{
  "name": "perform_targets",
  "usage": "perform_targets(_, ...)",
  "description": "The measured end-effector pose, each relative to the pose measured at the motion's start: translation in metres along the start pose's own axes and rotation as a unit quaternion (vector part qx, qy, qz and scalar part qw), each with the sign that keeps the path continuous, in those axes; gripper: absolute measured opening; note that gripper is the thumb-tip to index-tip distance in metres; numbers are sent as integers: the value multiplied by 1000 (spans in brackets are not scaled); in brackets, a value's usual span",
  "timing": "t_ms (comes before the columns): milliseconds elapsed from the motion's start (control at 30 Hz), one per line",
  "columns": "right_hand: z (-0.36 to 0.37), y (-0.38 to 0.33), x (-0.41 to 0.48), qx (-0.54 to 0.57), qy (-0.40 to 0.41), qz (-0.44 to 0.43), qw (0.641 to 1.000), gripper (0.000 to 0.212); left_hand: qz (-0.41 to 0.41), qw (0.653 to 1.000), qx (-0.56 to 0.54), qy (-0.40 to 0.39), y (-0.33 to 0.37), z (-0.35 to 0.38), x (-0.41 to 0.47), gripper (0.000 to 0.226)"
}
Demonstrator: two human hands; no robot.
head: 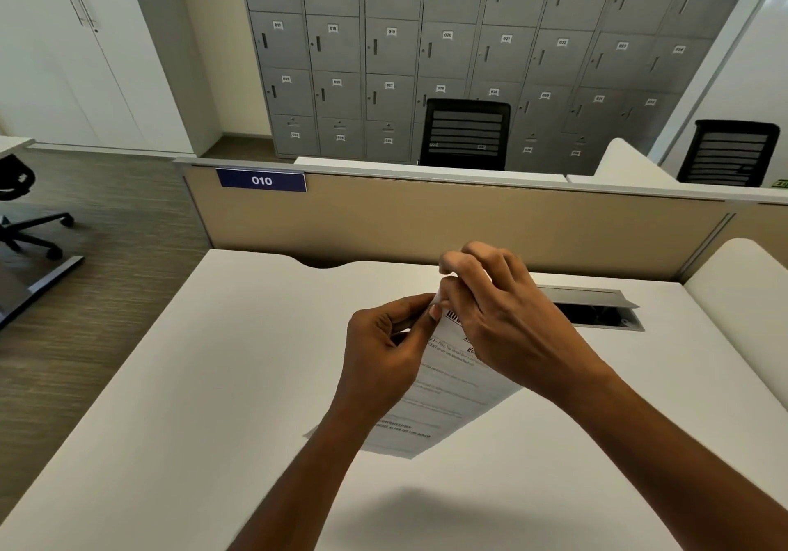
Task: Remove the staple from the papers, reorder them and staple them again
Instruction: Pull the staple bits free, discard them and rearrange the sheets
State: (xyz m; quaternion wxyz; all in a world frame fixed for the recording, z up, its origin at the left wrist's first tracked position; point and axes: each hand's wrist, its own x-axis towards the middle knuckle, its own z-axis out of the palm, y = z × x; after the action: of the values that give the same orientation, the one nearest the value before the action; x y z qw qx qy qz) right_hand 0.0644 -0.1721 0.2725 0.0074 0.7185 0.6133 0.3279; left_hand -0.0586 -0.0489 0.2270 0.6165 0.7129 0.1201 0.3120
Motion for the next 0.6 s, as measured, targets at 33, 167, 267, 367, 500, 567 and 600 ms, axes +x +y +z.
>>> perform_targets(33, -1, 1, 0, 5, 1, -5, 1000, 24, -2, 1000, -5, -1, 0, 0, 0, 21)
perform_targets(167, -4, 1, -1, 30, 5, -11, 999, 38, -7, 1000, -8, 7, -2, 2, 0, 17)
perform_targets(267, -5, 0, -2, 49, 16, 0, 999, 37, -7, 1000, -1, 16, -6, 3, 1, 15)
perform_targets(367, -4, -1, -4, 54, 17, 11, 998, 33, 0, 1000, 17, 21, -9, 4, 2, 14)
perform_targets(500, 4, 1, -11, 44, 26, 16, 999, 17, 23, 998, 54, 30, -11, 4, 4, 13)
perform_targets(567, 7, 2, -14, 44, 29, 19, 998, 21, 36, 997, 69, 32, -10, 4, 5, 14)
perform_targets(600, 7, 2, -15, 43, 29, 20, 998, 25, 42, 996, 75, 30, -9, 4, 5, 14)
